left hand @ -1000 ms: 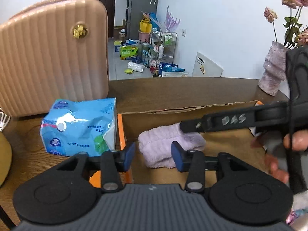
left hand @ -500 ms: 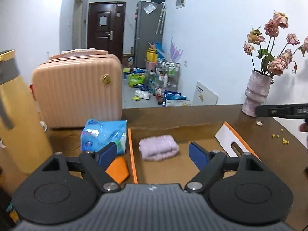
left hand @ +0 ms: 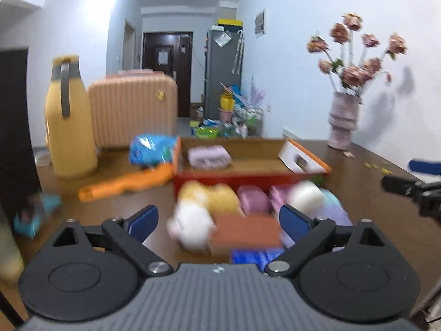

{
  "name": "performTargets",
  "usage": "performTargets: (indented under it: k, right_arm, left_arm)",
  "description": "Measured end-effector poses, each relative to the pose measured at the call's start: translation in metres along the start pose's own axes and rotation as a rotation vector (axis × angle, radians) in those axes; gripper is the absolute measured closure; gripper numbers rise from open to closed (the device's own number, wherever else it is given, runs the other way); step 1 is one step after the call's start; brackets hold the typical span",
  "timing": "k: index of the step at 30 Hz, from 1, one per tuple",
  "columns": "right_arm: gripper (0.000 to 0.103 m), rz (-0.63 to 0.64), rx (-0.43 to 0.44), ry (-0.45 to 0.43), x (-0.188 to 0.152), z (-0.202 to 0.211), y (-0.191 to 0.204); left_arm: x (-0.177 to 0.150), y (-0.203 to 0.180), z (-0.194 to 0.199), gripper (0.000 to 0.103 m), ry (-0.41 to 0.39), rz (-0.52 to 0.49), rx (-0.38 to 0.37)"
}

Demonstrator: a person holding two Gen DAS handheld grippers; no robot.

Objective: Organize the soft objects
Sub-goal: 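Withdraw both open grippers from the box back over the table, then close both grippers on the purple burlap sachet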

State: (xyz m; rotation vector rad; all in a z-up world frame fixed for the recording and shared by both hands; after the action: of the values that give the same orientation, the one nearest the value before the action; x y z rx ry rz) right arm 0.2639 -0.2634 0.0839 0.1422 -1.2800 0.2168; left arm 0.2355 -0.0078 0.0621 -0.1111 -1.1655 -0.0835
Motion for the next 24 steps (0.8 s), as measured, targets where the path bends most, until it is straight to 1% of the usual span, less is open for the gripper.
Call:
performTargets:
  k: [3, 5, 7, 8, 11, 15, 17, 18, 19, 20, 21, 22, 23, 24]
  right_arm:
    - [0.000, -0.077, 0.014, 0.012, -0.042, 0.029, 0.009]
    - [0.000, -0.110, 0.017, 0.023, -0.067, 0.048, 0.014]
    - [0.000, -0.102, 0.023, 0.042, -0.086, 0.057, 0.020]
    - [0.000, -0.081, 0.024, 0.065, -0.092, 0.058, 0.023]
    - [0.000, -0.054, 0.009, 0.086, -0.102, 0.061, 0.030]
    - [0.001, -0.090, -0.002, 0.085, -0.102, 0.055, 0.028]
    - [0.003, -0.121, 0.003, 0.085, -0.102, 0.051, 0.021]
    - [0.003, -0.145, 0.008, 0.081, -0.103, 0.050, 0.016]
    - [0.004, -0.183, 0.001, 0.067, -0.101, 0.046, 0.007]
    - [0.007, -0.215, -0.014, 0.056, -0.098, 0.043, -0.002]
    - [0.010, -0.234, -0.021, 0.053, -0.096, 0.039, -0.009]
    - [0.011, -0.248, -0.027, 0.057, -0.092, 0.032, -0.019]
    - [0.016, -0.253, -0.027, 0.062, -0.089, 0.026, -0.027]
    - [0.025, -0.255, -0.022, 0.066, -0.085, 0.018, -0.034]
  left_arm:
    - [-0.041, -0.017, 0.027, 0.005, 0.025, -0.018, -0.021]
    - [-0.060, -0.023, 0.037, 0.005, 0.055, -0.024, -0.023]
    - [-0.069, -0.031, 0.044, 0.005, 0.063, -0.052, -0.038]
    - [-0.071, -0.034, 0.045, 0.005, 0.064, -0.066, -0.040]
    - [-0.069, -0.039, 0.041, 0.005, 0.057, -0.065, -0.048]
    - [-0.073, -0.039, 0.030, 0.005, 0.083, -0.046, -0.049]
    - [-0.073, -0.041, 0.023, 0.005, 0.094, -0.029, -0.071]
    - [-0.071, -0.043, 0.016, 0.006, 0.103, -0.014, -0.095]
    - [-0.068, -0.047, 0.008, 0.011, 0.114, -0.006, -0.115]
    - [-0.066, -0.051, 0.000, 0.022, 0.125, -0.001, -0.133]
    - [-0.062, -0.057, -0.009, 0.027, 0.138, 0.004, -0.152]
    - [-0.059, -0.064, -0.019, 0.036, 0.158, 0.013, -0.178]
    - [-0.057, -0.070, -0.029, 0.044, 0.179, 0.025, -0.203]
    - [-0.054, -0.077, -0.039, 0.047, 0.206, 0.042, -0.231]
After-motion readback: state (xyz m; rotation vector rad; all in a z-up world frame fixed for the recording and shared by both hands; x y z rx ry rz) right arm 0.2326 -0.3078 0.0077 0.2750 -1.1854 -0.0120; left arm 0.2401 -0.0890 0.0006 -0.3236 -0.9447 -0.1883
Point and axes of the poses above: each gripper's, at about its wrist camera, not at the fingertips, and z roughly against the way its jaws point, y to its left, x to its top, the point moved 6 cm from there along -z, roughly the way its jaws point
